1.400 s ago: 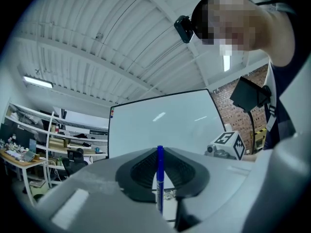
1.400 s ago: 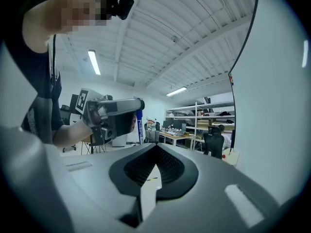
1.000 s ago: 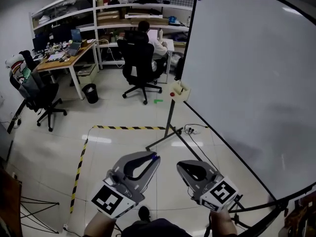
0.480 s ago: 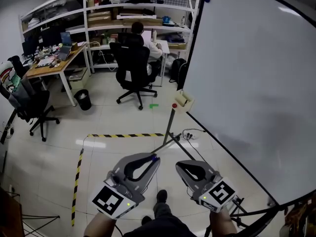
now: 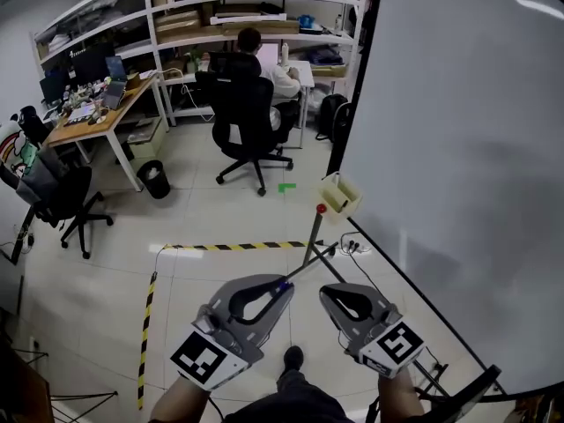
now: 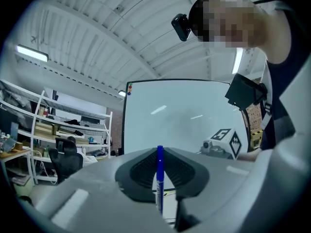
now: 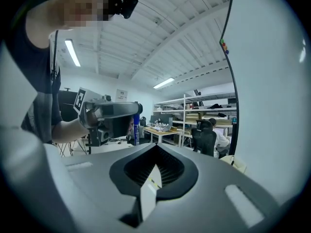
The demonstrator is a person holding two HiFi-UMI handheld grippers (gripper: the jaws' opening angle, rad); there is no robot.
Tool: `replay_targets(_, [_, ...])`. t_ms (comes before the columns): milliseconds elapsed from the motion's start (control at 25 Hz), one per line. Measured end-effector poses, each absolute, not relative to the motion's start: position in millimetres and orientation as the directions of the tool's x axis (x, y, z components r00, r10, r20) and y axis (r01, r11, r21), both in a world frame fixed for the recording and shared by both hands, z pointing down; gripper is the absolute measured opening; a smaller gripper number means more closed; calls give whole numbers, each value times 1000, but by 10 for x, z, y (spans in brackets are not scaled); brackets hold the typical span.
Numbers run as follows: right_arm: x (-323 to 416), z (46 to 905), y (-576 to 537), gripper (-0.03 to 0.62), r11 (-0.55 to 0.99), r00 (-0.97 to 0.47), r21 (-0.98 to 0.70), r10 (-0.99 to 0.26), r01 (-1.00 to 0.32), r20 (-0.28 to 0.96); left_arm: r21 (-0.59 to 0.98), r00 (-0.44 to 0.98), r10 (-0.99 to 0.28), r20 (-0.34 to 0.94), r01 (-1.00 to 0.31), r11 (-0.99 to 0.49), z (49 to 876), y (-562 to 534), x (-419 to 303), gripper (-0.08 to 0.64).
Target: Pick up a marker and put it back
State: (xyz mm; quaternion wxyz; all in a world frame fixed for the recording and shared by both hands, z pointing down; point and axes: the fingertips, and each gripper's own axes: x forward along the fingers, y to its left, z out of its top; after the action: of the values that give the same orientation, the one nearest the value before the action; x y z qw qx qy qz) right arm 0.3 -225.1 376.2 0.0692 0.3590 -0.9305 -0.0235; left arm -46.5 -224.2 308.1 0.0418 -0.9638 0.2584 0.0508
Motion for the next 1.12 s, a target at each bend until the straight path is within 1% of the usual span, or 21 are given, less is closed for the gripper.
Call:
replay_targets(280, [503, 3806, -3093, 0, 733, -727, 51, -680, -678, 95, -51, 856, -511, -82, -515, -855, 3121, -3062, -51, 40])
replay_targets(440, [556, 3844, -3368, 0, 746, -740, 50, -665, -664, 102, -10, 844, -527, -104, -531, -848, 3110, -3442, 2, 40])
replay_targets(680, [609, 3863, -3811, 0, 728, -719, 57, -684, -683, 125, -3, 858, -494, -142, -499, -866, 3092, -3919, 99, 40])
replay_targets(960, [558, 3922, -4403, 0, 661, -642, 78, -746, -747, 177, 51, 901, -392, -185, -389, -920, 3177, -4621, 132, 41])
replay_targets(1120, [545, 3933, -4721, 0, 602, -581, 81, -793, -795, 185, 80, 937, -291, -195, -280, -957, 3309, -5022, 294, 41])
